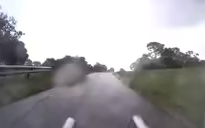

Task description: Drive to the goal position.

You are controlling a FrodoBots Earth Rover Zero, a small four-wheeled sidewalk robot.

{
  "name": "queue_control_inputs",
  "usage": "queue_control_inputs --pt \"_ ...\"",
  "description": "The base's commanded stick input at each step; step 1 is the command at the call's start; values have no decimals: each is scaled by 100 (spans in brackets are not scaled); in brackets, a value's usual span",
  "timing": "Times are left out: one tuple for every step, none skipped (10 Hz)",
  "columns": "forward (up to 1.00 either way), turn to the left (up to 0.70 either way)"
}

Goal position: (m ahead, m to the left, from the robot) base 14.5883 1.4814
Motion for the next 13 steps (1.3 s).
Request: queue_control_inputs --pt "100 0" --pt "100 0" --pt "100 0" --pt "100 0" --pt "100 0" --pt "100 0" --pt "100 0" --pt "100 0" --pt "100 0" --pt "100 0" --pt "100 0" --pt "100 0" --pt "100 0"
